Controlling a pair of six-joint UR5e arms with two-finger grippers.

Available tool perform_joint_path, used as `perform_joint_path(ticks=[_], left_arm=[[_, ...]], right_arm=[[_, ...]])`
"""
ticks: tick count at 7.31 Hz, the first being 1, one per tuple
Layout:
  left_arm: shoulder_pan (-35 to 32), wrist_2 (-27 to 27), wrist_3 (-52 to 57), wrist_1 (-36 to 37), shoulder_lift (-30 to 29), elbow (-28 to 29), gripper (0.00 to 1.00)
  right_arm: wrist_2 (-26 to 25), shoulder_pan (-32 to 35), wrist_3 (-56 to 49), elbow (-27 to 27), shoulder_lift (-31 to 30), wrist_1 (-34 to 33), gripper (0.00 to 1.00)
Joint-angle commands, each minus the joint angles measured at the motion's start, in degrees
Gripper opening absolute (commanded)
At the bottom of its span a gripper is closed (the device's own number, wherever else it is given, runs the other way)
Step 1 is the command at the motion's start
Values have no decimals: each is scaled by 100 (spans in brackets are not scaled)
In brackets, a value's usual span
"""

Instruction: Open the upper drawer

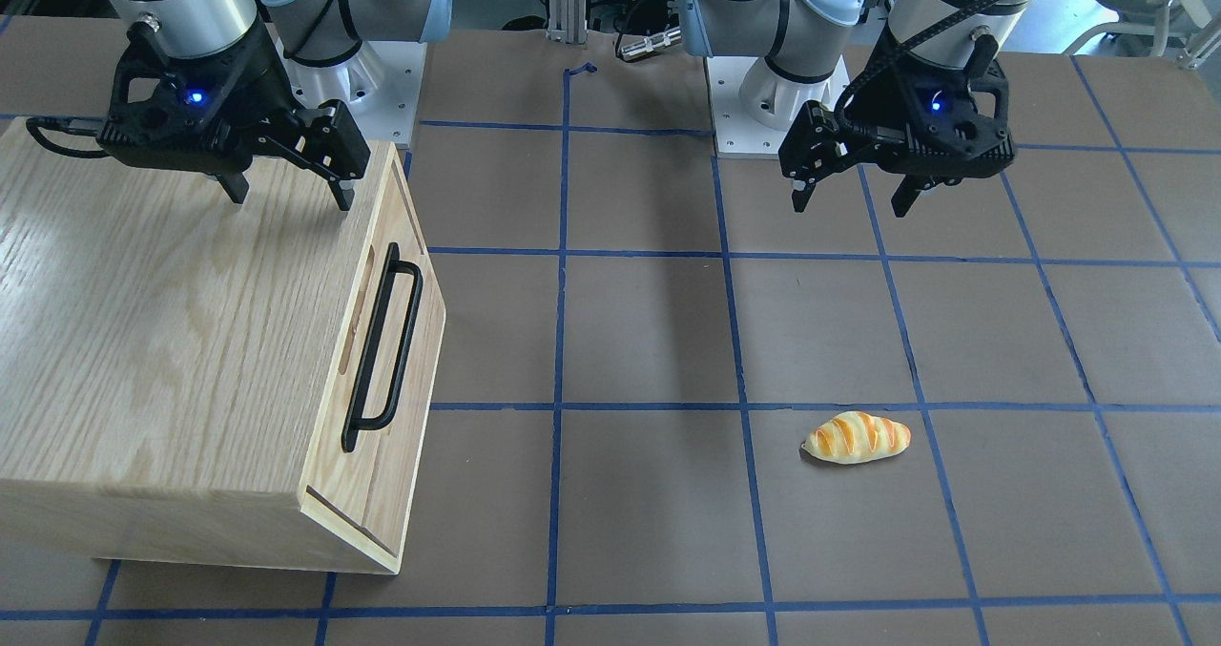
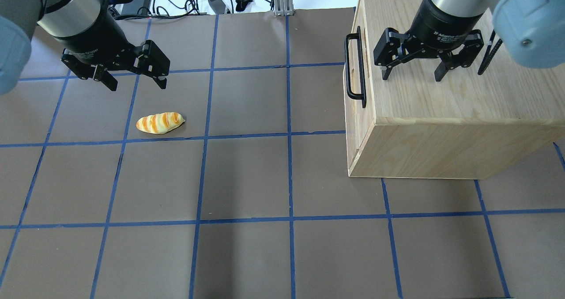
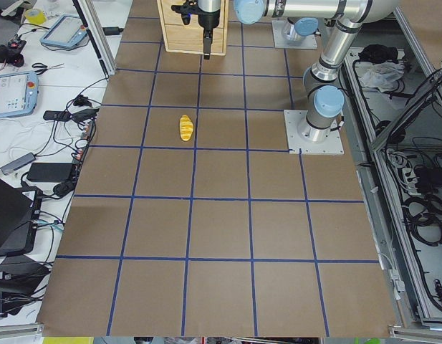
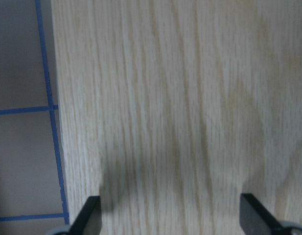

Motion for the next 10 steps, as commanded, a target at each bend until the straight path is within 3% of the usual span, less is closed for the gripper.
perform_joint_path(ticks=[1,10], left_arm=[[2,-5,0,0,0,-9,100],[20,47,-96,-9,79,-53,100]], right_arm=[[8,0,0,0,0,0,100],[8,0,0,0,0,0,100]])
